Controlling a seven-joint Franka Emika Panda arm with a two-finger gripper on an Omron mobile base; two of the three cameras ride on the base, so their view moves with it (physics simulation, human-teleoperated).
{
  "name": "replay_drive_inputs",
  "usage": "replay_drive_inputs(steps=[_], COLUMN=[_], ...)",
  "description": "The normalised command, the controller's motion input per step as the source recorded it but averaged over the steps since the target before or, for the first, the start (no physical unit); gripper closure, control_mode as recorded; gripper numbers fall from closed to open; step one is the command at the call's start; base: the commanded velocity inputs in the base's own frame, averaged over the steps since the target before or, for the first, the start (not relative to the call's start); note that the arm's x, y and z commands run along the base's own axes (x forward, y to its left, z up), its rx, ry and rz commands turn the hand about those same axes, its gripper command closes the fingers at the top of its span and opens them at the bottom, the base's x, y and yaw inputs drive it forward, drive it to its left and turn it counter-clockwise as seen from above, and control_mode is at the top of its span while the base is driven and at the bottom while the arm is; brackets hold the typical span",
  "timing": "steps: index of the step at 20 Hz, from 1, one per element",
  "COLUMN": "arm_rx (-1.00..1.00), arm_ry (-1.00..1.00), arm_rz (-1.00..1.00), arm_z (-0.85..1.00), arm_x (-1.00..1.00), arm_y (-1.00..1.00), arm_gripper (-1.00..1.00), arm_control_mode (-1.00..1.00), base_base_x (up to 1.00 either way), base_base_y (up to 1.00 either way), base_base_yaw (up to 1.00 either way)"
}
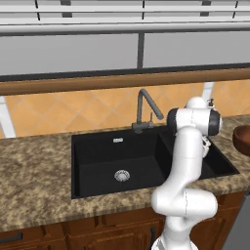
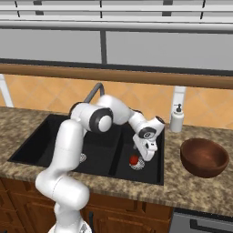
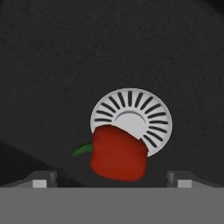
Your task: Pick the bell pepper from the sink and place it in the bowl. Then pick the bowl and place it in the microwave. Then close the microwave door and press the start button.
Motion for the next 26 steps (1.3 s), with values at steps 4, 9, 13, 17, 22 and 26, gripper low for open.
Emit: replay_drive_inputs(steps=[4,9,13,17,22,26], arm_rx=[0.02,0.01,0.00,0.00,0.00,0.00], arm_ry=[0.03,0.01,0.00,0.00,0.00,0.00], arm_rz=[0.00,0.00,0.00,0.00,0.00,0.00], arm_z=[-0.34,-0.23,-0.28,-0.29,-0.35,-0.28], arm_x=[0.00,-0.01,0.00,0.00,0.00,0.00], arm_y=[0.00,0.06,0.18,0.16,0.17,0.23], arm_gripper=[-1.00,-1.00,-1.00,-1.00,-1.00,1.00], arm_control_mode=[-1.00,-1.00,-1.00,-1.00,-1.00,-1.00], base_base_x=[0.00,0.00,0.00,0.00,0.00,0.00], base_base_y=[0.00,0.00,0.00,0.00,0.00,0.00], base_base_yaw=[0.00,0.00,0.00,0.00,0.00,0.00])
